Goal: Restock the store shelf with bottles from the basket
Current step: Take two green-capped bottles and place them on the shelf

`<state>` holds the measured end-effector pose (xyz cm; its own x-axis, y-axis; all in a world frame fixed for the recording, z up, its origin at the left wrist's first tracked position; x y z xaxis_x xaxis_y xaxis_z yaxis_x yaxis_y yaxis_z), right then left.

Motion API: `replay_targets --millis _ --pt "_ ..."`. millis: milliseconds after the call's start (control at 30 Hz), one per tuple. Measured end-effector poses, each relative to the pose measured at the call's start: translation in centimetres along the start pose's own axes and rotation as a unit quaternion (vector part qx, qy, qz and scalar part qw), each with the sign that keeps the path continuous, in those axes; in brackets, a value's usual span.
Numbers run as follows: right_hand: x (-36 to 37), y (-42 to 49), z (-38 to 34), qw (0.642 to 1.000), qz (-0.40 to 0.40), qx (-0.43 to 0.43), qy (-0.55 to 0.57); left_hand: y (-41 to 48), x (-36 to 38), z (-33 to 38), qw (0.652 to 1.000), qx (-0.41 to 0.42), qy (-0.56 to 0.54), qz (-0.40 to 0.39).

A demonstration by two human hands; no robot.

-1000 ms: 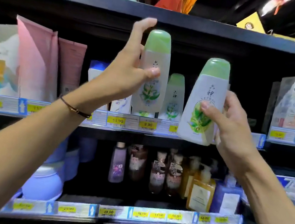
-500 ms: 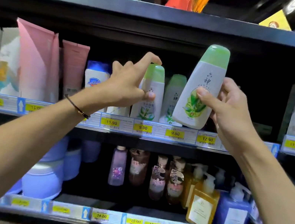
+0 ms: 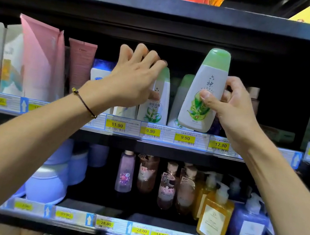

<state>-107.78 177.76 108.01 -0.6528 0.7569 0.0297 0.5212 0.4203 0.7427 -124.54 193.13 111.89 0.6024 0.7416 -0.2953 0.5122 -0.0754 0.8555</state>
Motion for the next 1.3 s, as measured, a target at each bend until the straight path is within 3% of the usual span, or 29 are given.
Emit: replay_targets --millis 233,400,467,633,1300 --pt "0.4 0.6 0.0 1.000 -0.003 0.010 -0.015 -0.8 0.5 -0.2 1.000 0.000 0.024 -0.017" --pt "0.9 0.9 0.2 0.999 0.008 -0.005 -0.054 -4.3 -1.8 0.3 0.984 -0.088 -0.063 0.143" --pt "1.2 0.8 0.3 0.996 0.012 -0.016 -0.085 -7.3 -2.2 1.3 0.973 -0.124 -0.097 0.170" --pt "2.2 0.5 1.1 0.987 0.007 -0.008 -0.159 -13.8 0.0 2.9 0.979 -0.137 -0.083 0.123" --pt "2.3 -1.3 1.9 0.912 -0.024 -0.042 -0.406 -15.9 1.7 3.7 0.966 -0.164 -0.105 0.172"
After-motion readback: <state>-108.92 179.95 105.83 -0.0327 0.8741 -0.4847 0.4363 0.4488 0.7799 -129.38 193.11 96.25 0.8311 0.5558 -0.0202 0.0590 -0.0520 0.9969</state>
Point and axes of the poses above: each hand's wrist, its own y-axis towards the middle knuckle, its own x-axis out of the palm, z = x × y, the point moved 3 cm from there along y, towards the middle knuckle, and after that the axes turned 10 degrees about z, right-handed, at the moved point
